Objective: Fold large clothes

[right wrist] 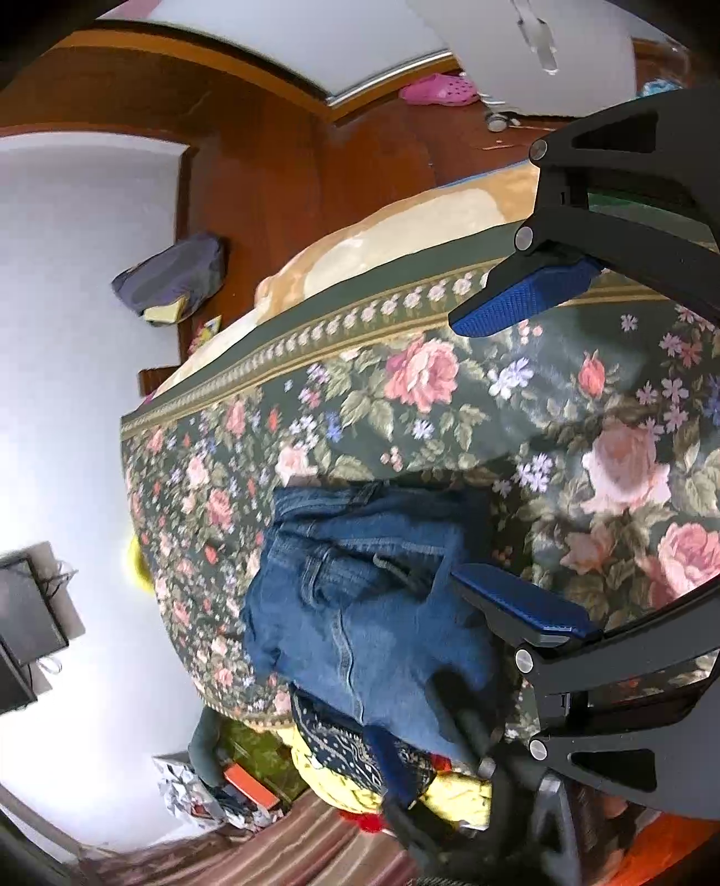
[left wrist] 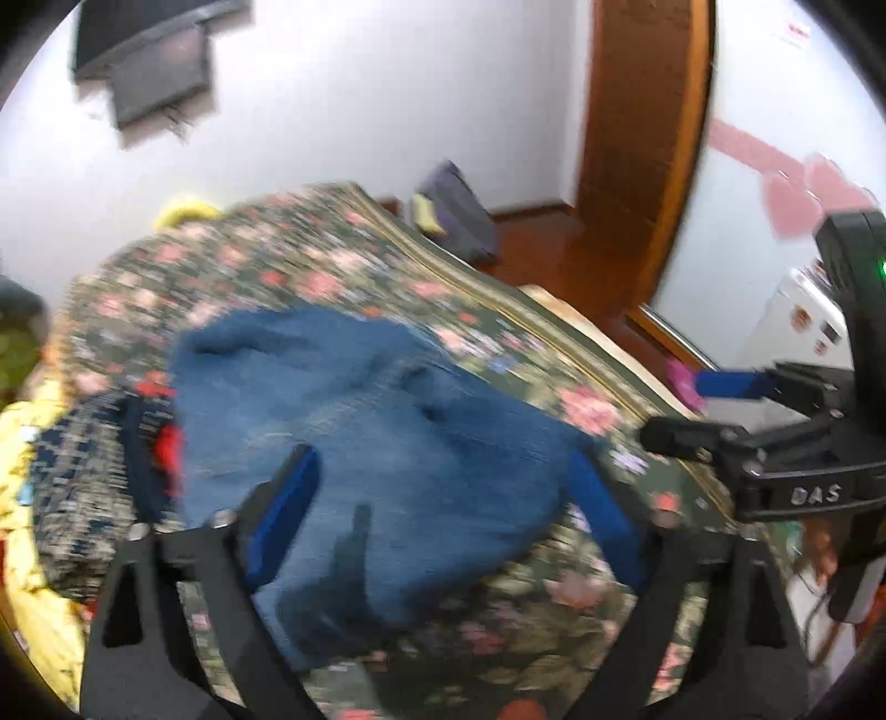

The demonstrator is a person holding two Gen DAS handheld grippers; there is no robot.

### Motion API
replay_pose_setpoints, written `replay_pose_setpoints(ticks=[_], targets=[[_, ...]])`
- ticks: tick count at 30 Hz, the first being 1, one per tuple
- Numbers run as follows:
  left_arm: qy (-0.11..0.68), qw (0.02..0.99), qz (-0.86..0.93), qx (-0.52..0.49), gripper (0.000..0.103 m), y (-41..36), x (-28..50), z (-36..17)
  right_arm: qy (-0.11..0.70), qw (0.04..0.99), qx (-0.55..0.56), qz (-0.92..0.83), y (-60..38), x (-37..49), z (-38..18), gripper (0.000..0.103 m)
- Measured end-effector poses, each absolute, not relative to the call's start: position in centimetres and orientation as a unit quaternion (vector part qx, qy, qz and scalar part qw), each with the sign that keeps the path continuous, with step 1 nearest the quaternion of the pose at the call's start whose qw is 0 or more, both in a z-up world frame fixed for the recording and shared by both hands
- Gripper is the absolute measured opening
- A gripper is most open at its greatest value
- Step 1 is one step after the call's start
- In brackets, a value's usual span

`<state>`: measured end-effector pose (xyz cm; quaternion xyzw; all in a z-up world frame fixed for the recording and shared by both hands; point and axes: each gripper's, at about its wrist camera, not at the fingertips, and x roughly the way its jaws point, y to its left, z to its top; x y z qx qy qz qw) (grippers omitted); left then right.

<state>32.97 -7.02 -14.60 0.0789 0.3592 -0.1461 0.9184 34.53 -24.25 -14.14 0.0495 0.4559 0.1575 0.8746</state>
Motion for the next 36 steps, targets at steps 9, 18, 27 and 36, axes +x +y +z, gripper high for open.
replay_pose_setpoints(ticks=[9,18,27,36], targets=[[0.353,0.932,-0.051,0.068,0.101,1.6,32.9,-13.8,0.434,0.875,0.034,0.212,-19.1,35.6,-12.6,0.082],[0.406,0.912,-0.031,0.050,0.101,5.7,32.7,-18.1,0.474,0.852,-0.032,0.223,-14.8,38.7,-17.0,0.082],[0.423,0.904,-0.045,0.044,0.101,5.2,31.7,-20.6,0.515,0.827,0.079,0.210,-19.5,39.5,-20.4,0.091],[0.439,0.897,-0.050,0.014,0.102,7.0,30.5,-20.6,0.491,0.847,0.042,0.199,-20.7,37.3,-18.6,0.091]])
